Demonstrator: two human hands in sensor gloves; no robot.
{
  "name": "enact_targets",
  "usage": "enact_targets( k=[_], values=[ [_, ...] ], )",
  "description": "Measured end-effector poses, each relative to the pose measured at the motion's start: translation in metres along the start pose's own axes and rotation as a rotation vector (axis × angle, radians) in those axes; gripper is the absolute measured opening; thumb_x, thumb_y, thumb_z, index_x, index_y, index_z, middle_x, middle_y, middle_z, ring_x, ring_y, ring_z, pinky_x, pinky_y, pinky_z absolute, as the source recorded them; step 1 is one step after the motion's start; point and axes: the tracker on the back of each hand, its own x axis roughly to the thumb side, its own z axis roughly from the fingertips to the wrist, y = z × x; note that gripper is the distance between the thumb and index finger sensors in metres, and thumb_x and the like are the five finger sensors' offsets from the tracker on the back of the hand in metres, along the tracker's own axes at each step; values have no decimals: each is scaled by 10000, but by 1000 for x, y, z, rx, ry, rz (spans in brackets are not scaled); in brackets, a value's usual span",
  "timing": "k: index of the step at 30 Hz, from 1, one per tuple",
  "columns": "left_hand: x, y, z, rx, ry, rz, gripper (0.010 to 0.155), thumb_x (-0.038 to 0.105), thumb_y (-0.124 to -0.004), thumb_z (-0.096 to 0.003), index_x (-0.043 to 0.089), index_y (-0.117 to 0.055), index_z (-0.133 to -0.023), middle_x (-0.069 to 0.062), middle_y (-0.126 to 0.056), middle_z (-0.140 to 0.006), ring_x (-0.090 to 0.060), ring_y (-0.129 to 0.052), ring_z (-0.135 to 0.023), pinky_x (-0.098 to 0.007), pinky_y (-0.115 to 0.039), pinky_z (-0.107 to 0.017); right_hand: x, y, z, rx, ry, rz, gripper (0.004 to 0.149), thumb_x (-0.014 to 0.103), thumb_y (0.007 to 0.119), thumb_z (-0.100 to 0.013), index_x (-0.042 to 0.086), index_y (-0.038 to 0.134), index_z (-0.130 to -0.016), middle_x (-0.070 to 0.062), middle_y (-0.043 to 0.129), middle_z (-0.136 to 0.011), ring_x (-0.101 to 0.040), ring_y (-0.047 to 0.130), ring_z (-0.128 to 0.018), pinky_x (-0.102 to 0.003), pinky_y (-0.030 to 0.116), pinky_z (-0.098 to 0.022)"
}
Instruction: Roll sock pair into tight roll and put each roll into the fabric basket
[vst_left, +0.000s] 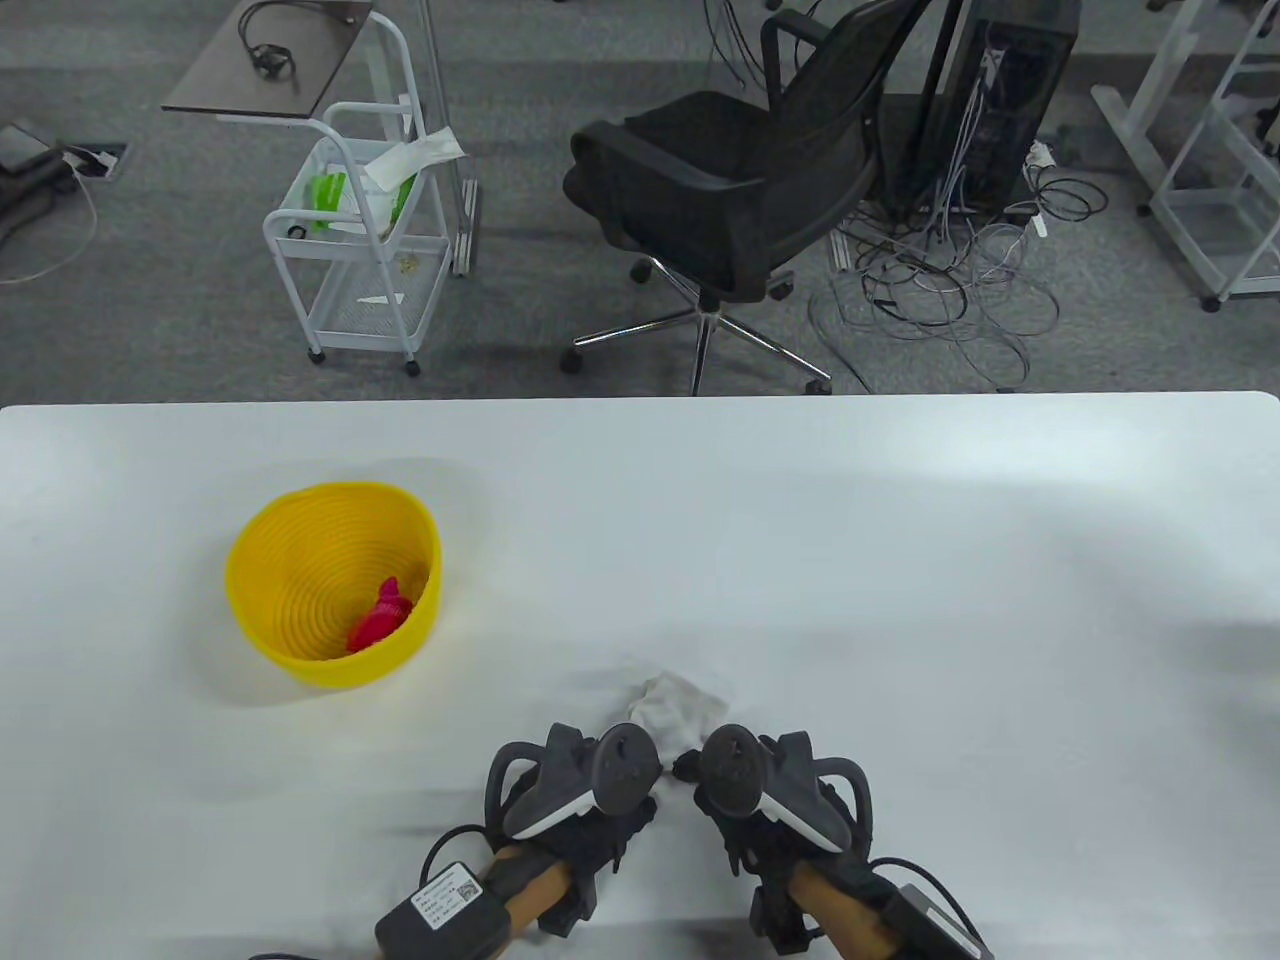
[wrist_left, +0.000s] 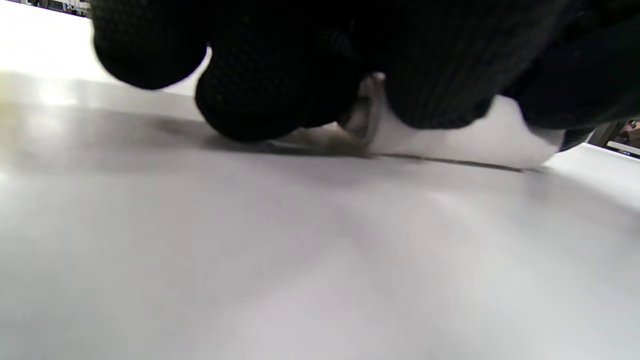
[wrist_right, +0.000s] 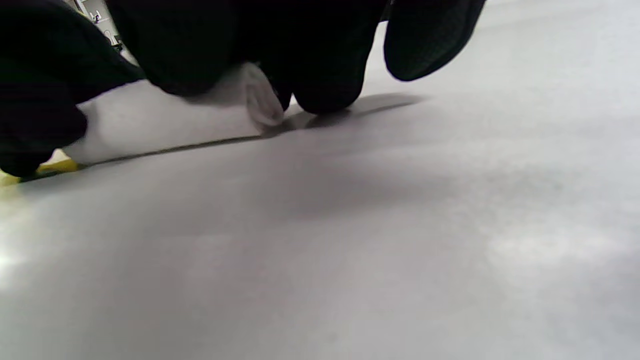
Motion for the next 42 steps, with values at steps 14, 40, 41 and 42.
enact_targets(
  k=[14, 40, 41, 42],
  values=[
    [-5, 0, -1, -15, 16, 63, 421, 420, -805, -388, 291, -933, -768, -18, -978, -669, -196, -1003, -427, -440, -809, -416, 17, -20, 21, -85, -163, 68, 460, 504, 778, -407, 397, 805, -854, 129, 847, -933, -178, 810, -904, -528, 655, -685],
    [-5, 12, 5, 6, 21, 46, 496, 477, -834, -363, 328, -910, -829, -31, -962, -740, -216, -1006, -471, -449, -803, -431, 5, 7, 2, 10, -18, 50, 489, 426, 752, -445, 441, 661, -925, 162, 713, -1025, -167, 757, -936, -519, 642, -696],
    [-5, 10, 5, 0, 19, 40, 501, 482, -837, -360, 324, -908, -830, -28, -961, -740, -213, -1006, -472, -448, -804, -432, 5, 6, 2, 9, -16, 48, 484, 423, 749, -447, 443, 664, -924, 163, 716, -1021, -166, 758, -935, -518, 642, -696],
    [-5, 8, 4, -11, 19, 35, 506, 483, -843, -356, 313, -912, -828, -31, -961, -741, -216, -1006, -471, -450, -804, -431, 5, 6, 2, 7, -14, 46, 482, 422, 747, -448, 447, 666, -922, 166, 720, -1018, -163, 760, -933, -517, 643, -697]
  ],
)
